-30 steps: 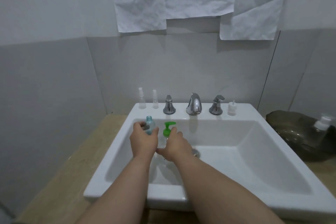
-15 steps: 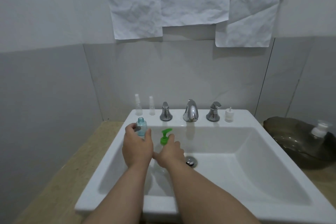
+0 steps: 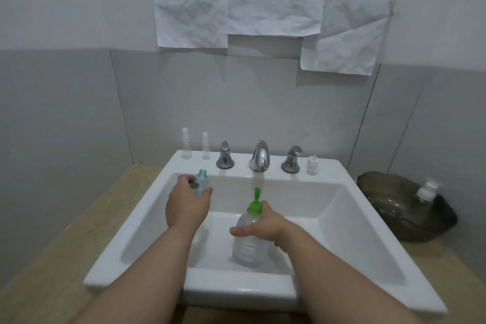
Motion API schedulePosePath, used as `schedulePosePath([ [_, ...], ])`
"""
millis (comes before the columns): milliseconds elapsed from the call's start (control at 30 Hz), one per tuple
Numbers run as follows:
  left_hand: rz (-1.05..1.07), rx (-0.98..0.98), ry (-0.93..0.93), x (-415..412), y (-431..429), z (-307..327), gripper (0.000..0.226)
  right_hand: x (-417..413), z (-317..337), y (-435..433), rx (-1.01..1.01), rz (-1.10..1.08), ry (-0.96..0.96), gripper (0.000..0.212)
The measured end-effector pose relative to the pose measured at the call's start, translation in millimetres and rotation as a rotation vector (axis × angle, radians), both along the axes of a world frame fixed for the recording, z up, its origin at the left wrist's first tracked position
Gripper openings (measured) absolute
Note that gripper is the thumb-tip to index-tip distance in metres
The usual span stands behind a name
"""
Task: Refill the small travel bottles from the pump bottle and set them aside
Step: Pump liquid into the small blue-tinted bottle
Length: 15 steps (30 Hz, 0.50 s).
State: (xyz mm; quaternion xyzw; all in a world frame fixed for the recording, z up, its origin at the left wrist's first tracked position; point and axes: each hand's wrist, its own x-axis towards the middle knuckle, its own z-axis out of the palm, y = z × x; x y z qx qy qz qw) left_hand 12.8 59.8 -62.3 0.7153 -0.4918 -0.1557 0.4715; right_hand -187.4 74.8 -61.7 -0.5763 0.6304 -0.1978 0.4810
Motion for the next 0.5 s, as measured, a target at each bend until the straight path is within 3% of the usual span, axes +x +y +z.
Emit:
schedulePosePath([
  [100,-0.103,0.042,-0.012,-0.7,2.2,-5.6,0.04,12.1,-11.7,3.0,-0.111,-0.06,0.039,0.084],
  [267,-0.214,0.131,-0.023,0.1,6.7,-11.7,0.039,-22.1,17.2,12.2,0.056,0.038,0.057,0.085],
  [500,-0.425,0.366,0.097,-38.4,-5.8,2.4,0.037,-83.8,22.2,20.4,0.02,-0.067,-0.055,0.047],
])
